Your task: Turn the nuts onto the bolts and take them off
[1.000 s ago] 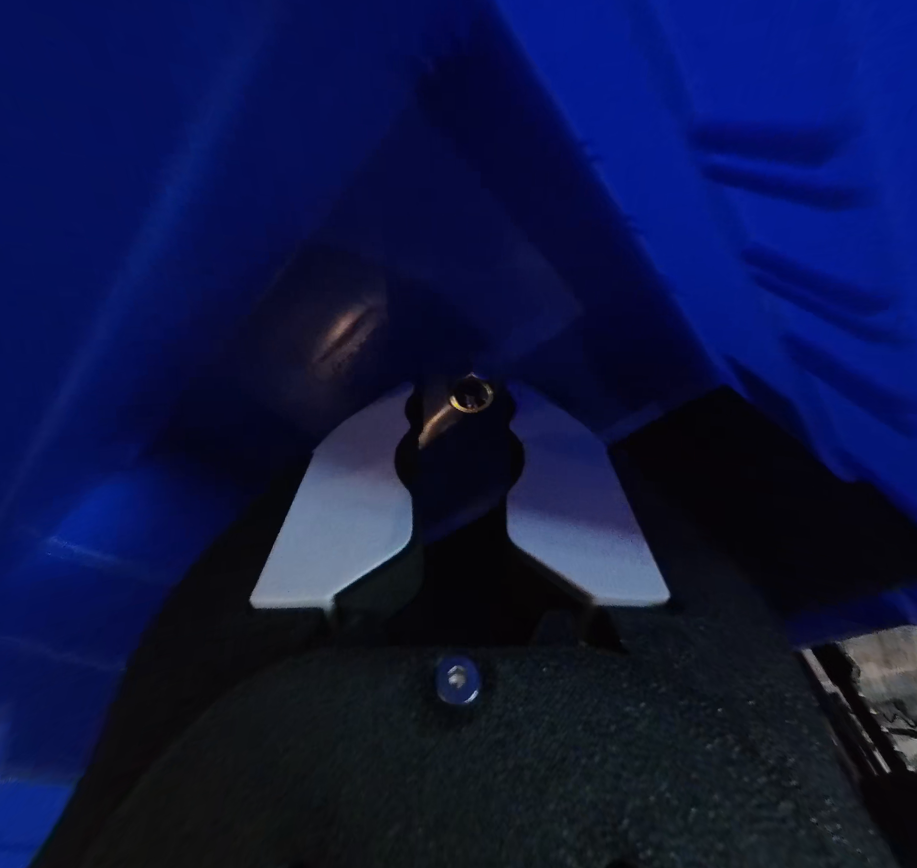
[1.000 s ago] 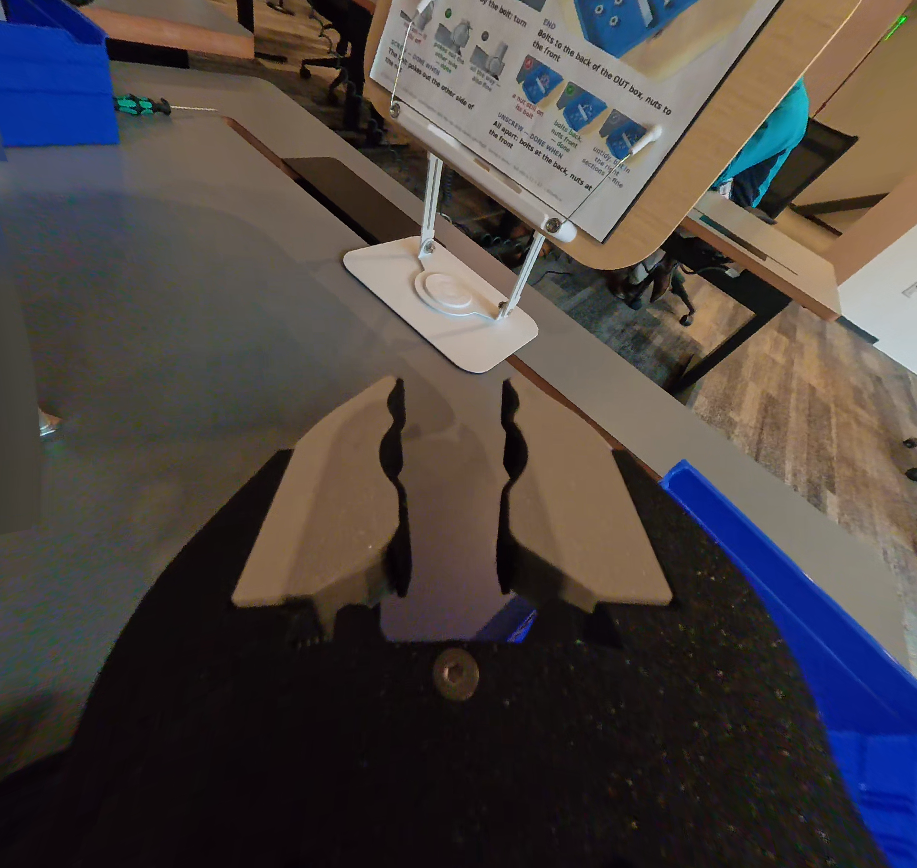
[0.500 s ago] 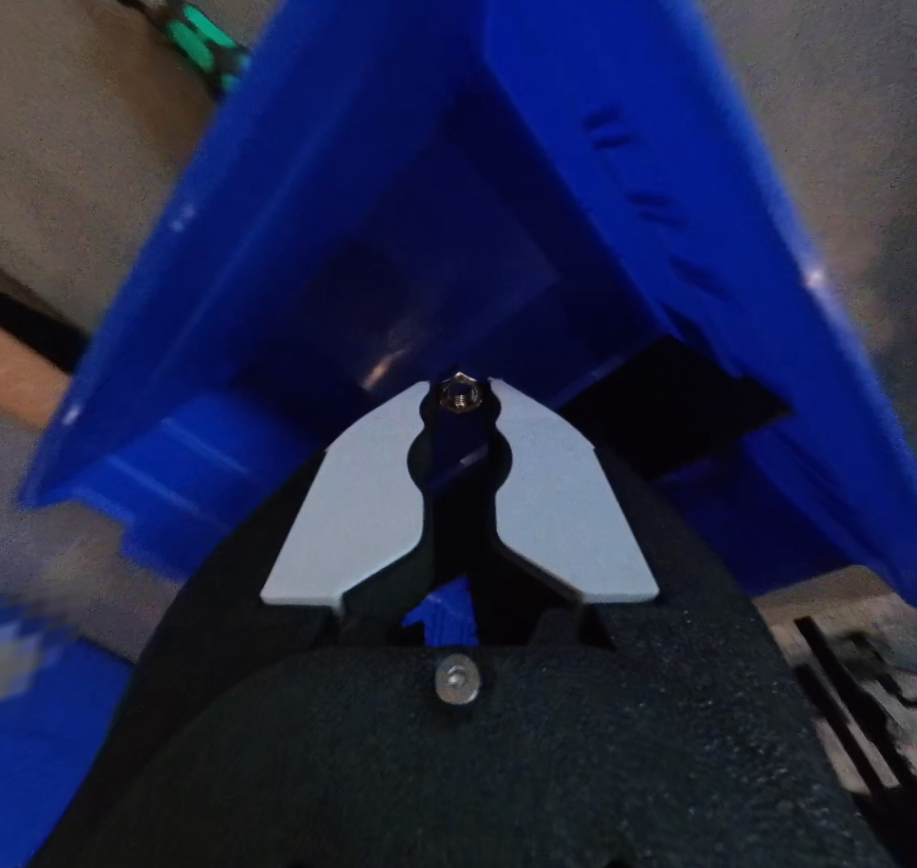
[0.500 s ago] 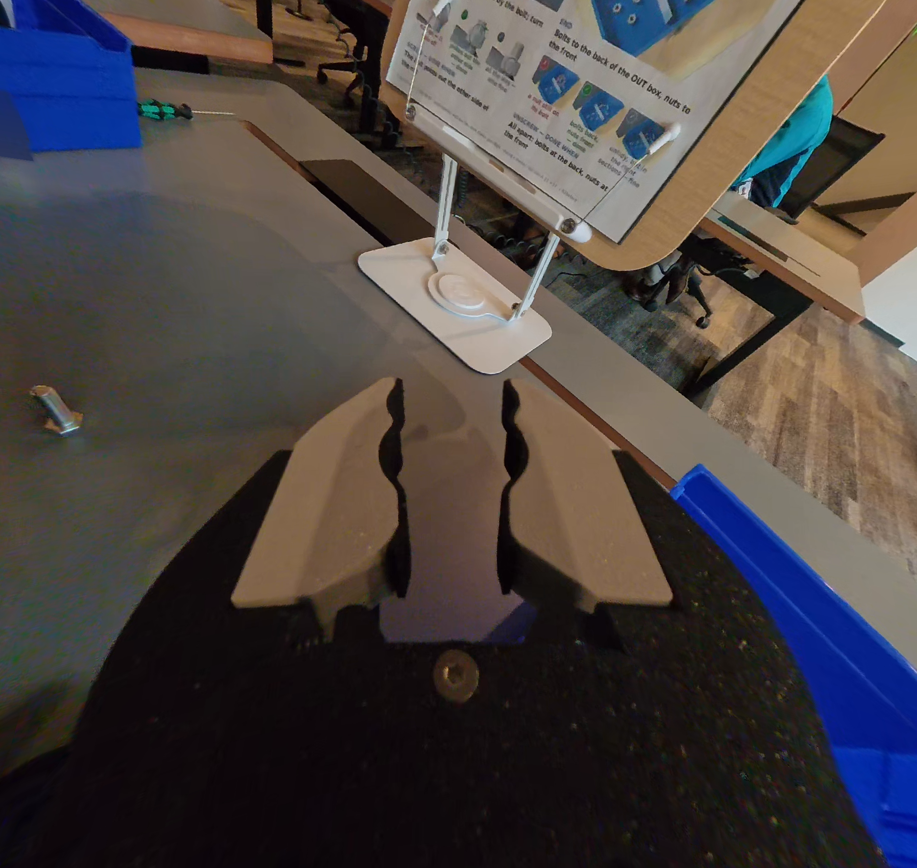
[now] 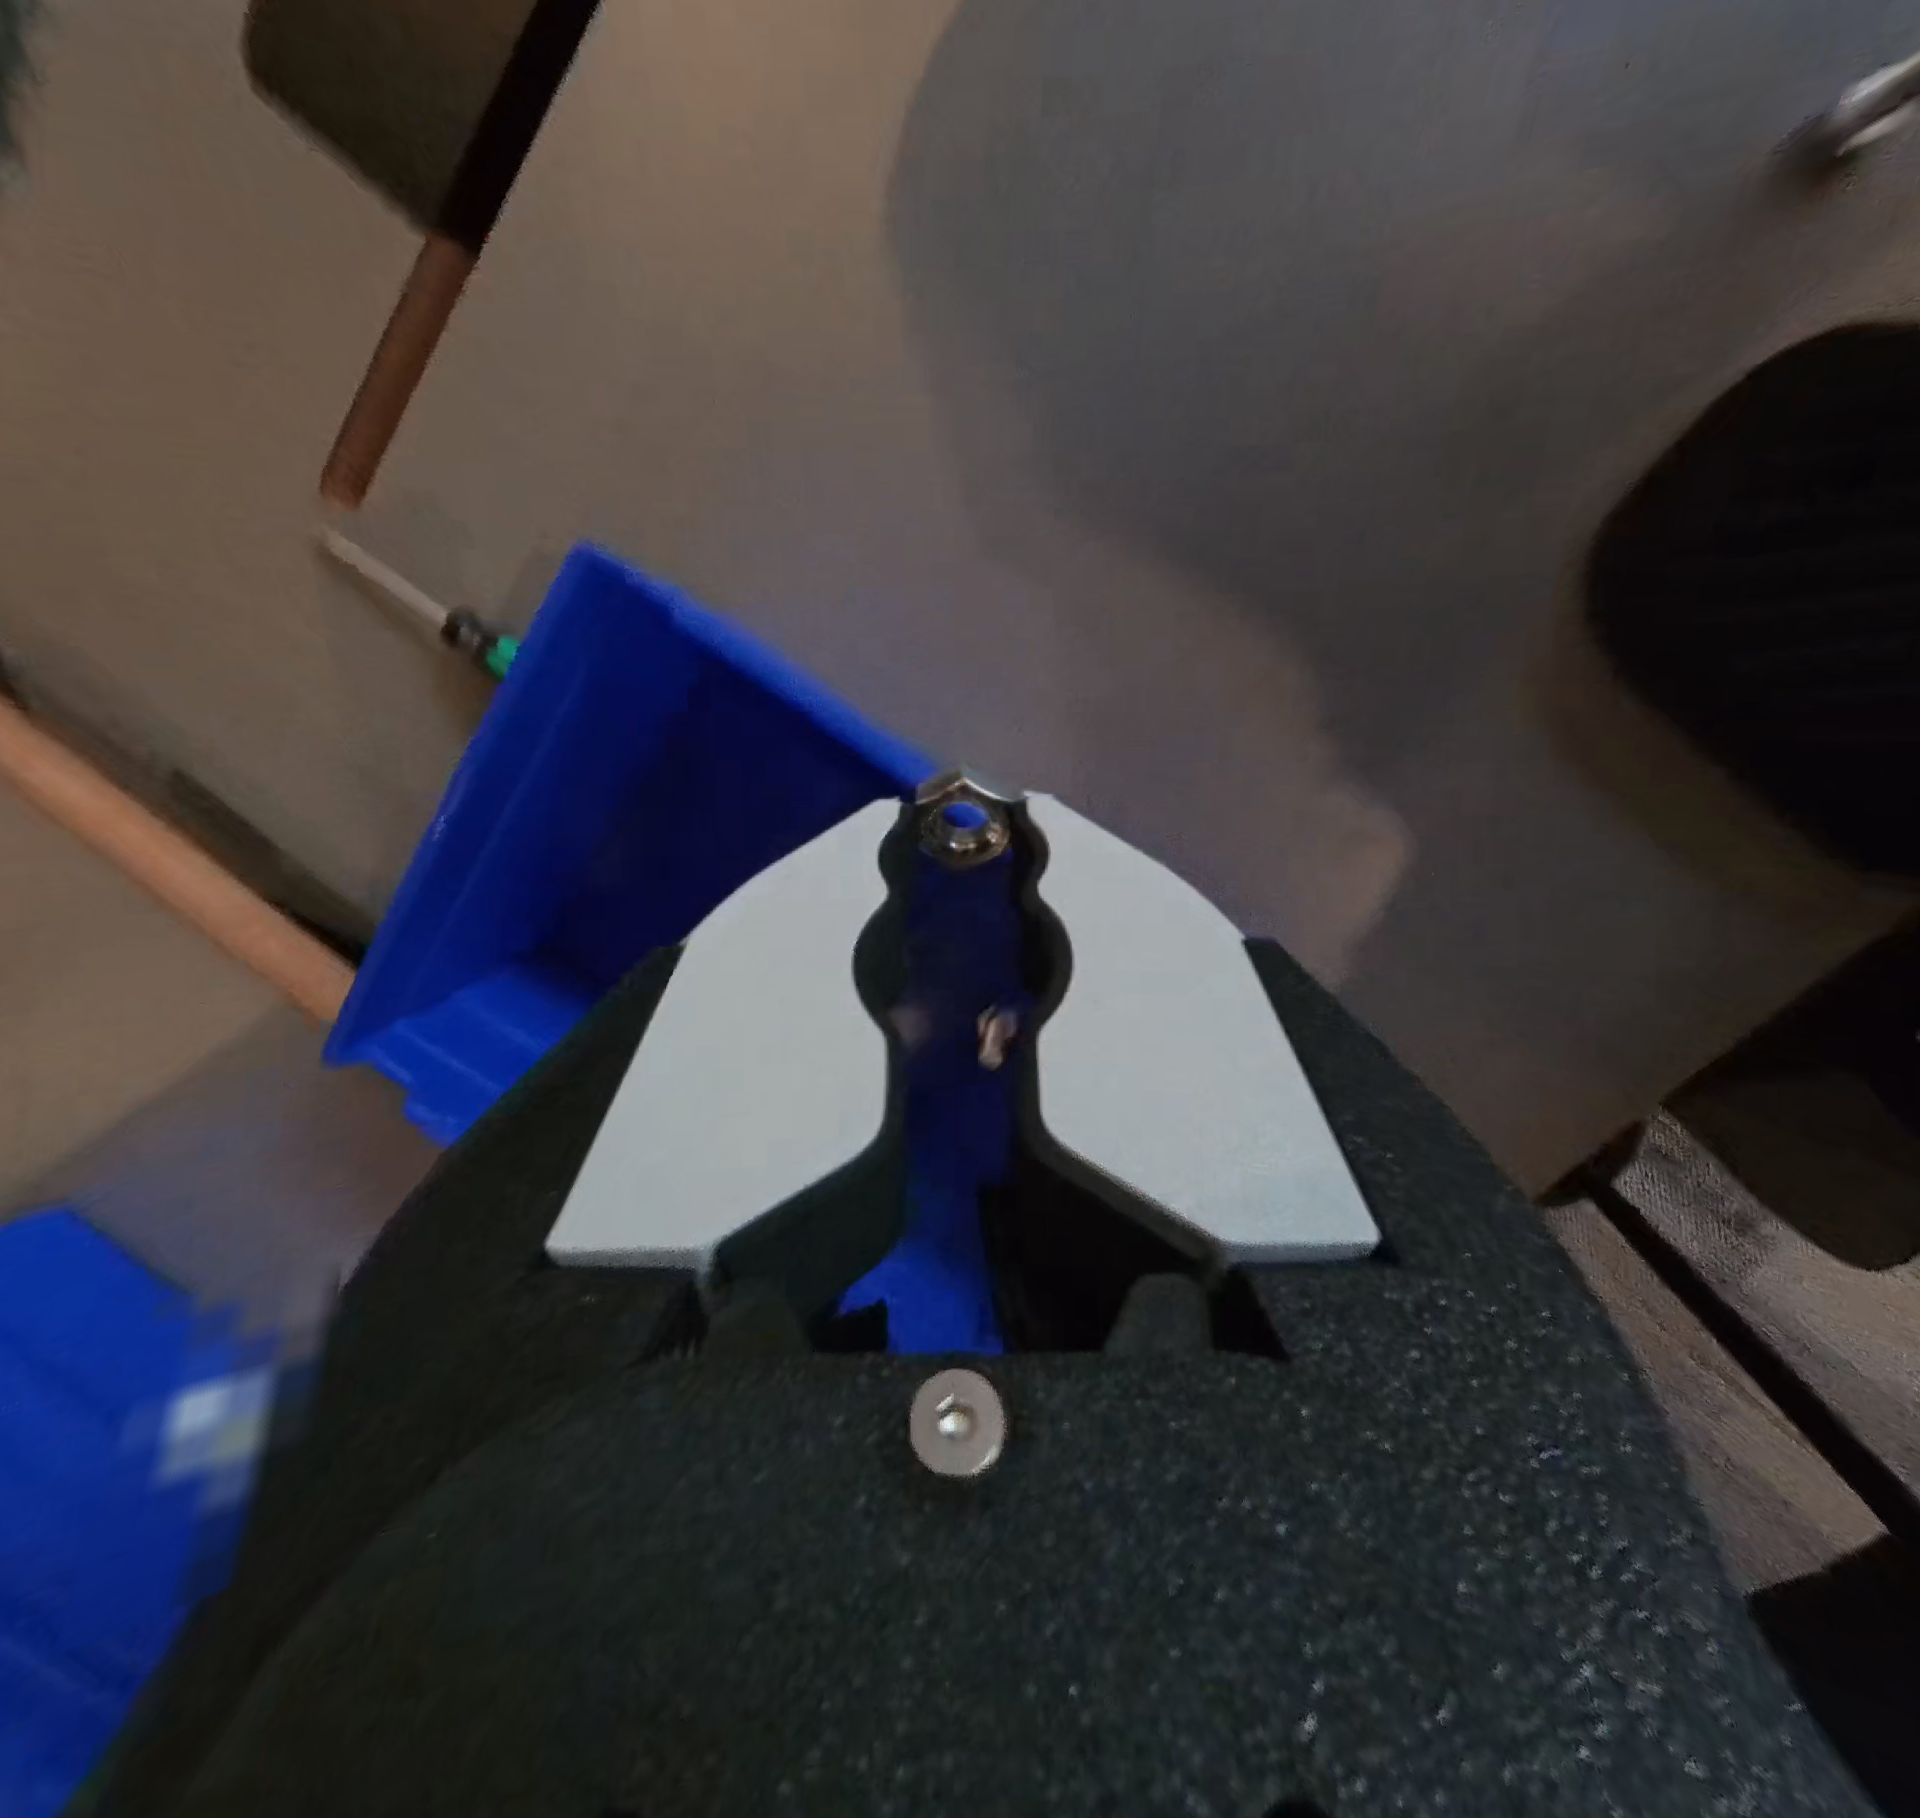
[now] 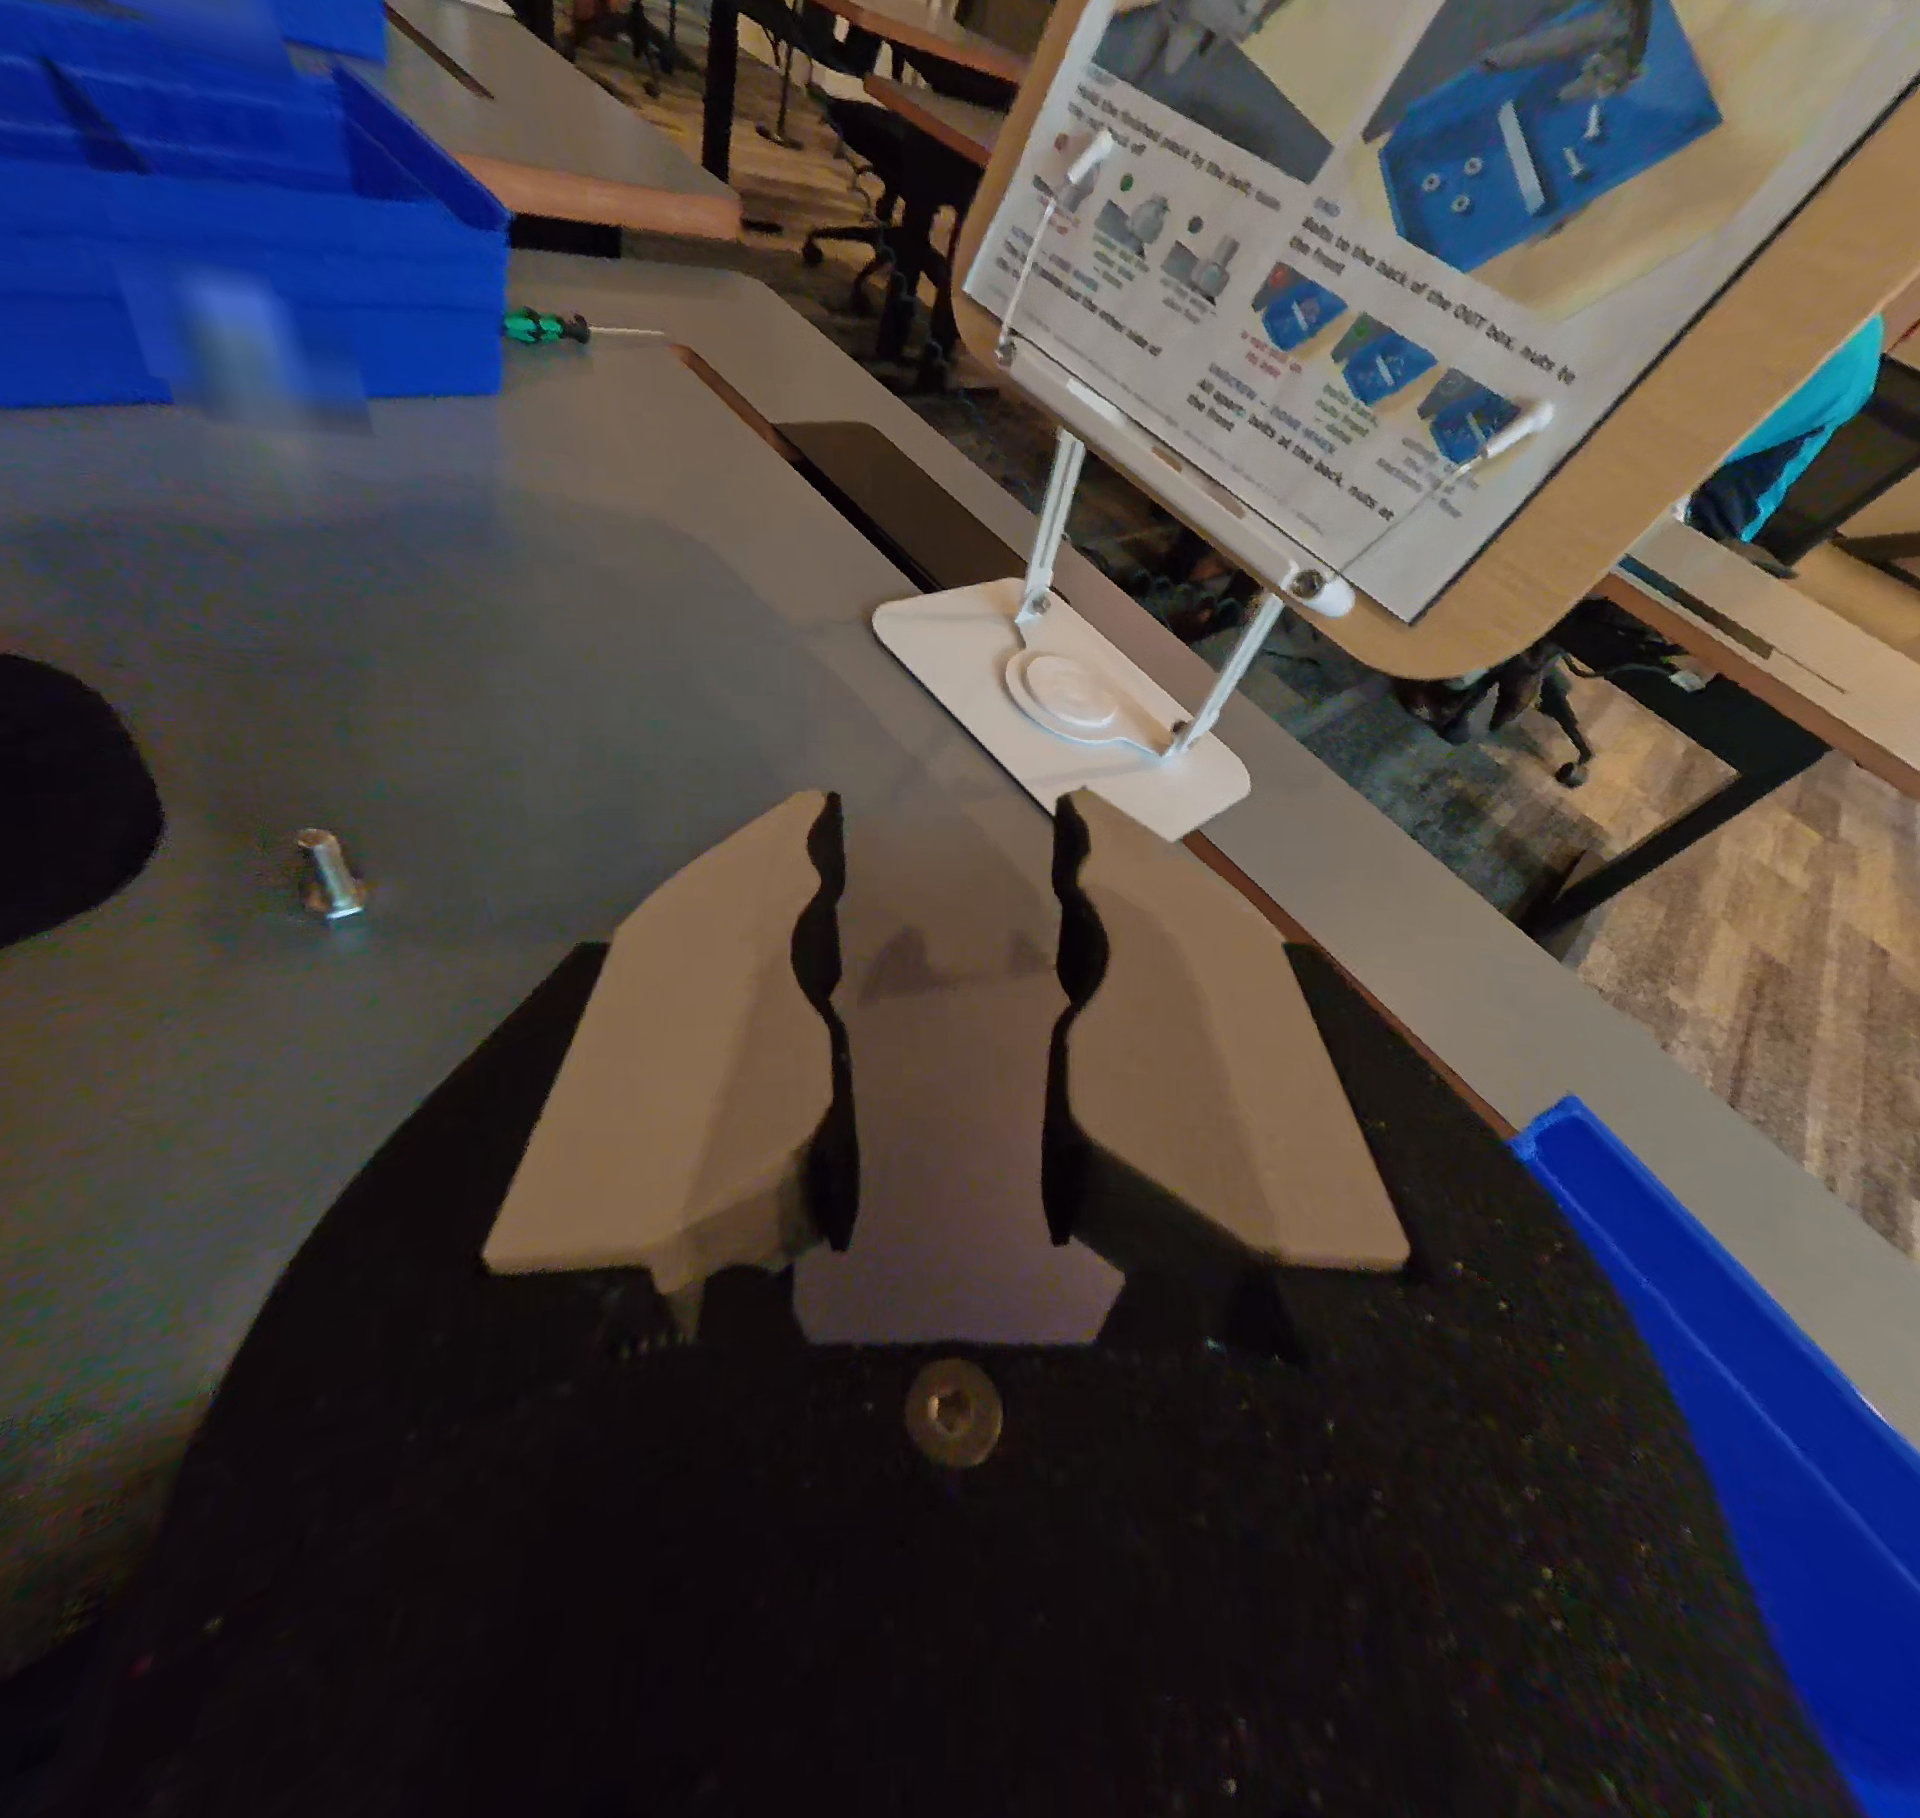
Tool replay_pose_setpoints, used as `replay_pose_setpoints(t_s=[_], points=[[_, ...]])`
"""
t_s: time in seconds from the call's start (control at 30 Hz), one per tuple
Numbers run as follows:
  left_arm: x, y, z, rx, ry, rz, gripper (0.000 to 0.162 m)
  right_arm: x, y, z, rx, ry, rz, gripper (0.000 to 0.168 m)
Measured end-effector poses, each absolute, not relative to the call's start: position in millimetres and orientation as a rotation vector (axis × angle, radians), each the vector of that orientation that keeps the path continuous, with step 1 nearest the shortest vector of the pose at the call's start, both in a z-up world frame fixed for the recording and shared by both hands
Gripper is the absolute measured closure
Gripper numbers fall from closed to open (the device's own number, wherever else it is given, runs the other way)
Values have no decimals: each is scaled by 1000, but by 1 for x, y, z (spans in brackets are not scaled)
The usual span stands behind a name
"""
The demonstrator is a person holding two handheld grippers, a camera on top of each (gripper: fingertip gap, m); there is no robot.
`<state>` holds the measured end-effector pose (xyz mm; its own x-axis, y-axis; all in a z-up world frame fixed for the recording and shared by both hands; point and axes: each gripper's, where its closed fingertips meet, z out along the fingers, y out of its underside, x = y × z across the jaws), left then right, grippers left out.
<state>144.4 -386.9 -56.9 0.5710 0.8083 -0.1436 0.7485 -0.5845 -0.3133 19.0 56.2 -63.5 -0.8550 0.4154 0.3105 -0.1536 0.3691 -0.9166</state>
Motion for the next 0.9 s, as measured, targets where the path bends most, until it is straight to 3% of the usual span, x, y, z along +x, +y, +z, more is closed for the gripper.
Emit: replay_pose_setpoints(t_s=[0.4,0.9], points=[[159,-232,0,-2459,-763,425,145,68,29,-51,-36,-2168,1659,132],[177,-77,-21,-2866,-80,530,144,107,49,-54,142,-2147,1582,132]])
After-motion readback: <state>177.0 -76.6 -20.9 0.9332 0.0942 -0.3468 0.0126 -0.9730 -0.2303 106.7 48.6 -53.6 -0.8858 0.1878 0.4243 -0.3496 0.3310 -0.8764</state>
